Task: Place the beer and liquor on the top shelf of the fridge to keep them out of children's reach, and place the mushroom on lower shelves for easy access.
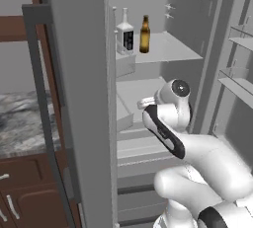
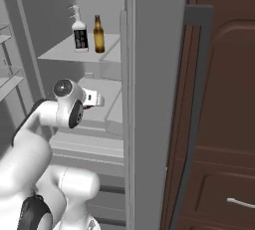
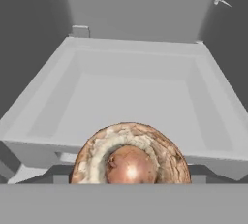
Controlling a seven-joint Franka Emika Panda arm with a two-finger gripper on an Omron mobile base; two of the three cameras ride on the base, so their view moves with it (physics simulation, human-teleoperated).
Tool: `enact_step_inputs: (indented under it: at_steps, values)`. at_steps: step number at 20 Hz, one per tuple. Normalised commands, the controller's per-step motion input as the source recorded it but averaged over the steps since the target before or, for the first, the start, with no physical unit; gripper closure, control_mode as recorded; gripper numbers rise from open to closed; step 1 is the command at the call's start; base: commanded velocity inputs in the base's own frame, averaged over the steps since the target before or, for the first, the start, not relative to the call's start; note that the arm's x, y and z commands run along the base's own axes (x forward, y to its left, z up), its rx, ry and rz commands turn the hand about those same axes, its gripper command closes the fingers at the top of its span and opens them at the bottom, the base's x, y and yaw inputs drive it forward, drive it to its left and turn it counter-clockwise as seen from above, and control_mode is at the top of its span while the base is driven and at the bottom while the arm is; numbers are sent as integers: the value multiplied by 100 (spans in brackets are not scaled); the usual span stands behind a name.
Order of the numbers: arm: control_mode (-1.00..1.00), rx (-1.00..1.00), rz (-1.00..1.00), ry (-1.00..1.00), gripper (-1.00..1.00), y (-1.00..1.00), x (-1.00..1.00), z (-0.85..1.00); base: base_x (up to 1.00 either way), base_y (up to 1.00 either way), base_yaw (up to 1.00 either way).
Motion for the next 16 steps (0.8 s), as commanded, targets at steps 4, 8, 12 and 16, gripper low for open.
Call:
enact_step_inputs:
  at_steps: [4, 8, 12, 16]
  values:
    - [-100, 0, 0, 6, 100, 0, 64, -42, 0, 0, 0]
    - [-100, 0, 0, 5, 100, 0, 66, -38, 0, 0, 0]
    - [-100, 0, 0, 3, 100, 0, 64, -32, 0, 0, 0]
    - [-100, 0, 0, 1, 100, 0, 64, -28, 0, 0, 0]
